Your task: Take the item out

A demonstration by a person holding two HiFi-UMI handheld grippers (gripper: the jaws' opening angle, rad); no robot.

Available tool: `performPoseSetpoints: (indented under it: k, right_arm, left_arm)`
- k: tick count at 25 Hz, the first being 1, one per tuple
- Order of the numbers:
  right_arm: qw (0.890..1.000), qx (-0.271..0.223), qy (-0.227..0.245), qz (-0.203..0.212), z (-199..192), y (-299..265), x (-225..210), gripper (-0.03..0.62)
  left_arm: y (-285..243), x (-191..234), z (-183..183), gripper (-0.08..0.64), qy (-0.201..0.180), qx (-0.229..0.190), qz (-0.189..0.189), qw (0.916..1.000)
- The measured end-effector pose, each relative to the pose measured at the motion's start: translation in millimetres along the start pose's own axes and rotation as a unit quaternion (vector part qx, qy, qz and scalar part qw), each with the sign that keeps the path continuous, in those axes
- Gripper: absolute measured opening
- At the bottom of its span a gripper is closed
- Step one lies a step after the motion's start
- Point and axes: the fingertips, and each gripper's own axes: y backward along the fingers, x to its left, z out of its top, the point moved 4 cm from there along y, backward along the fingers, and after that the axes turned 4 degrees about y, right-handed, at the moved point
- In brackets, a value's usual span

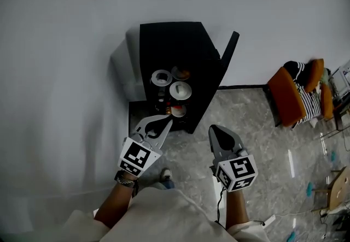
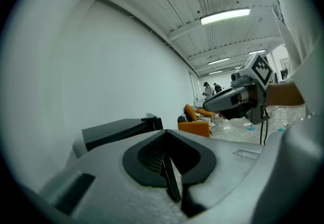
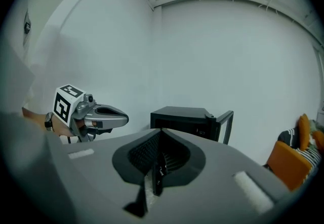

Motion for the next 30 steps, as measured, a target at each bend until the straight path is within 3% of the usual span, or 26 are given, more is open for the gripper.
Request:
performPoseSetpoints:
  k: [12, 19, 30]
  right_arm:
    - [0.997, 0.021, -0.074, -0.025, -11, -70, -31, 0.006]
    - [0.994, 0.032, -0.103, -0.007, -26, -110, -42, 0.006]
    - [0.986, 0.065, -0.148, 0.039, -80, -193, -76, 0.008]
  left_arm:
    - [-31, 58, -29, -0.002, 0.029, 0.018, -0.011, 0.9993]
    - [-45, 78, -45, -0.002, 0.036, 0.036, -0.011, 0.9987]
    - [-76, 116, -80, -0.002, 0.059, 0.054, 0.030, 0.9963]
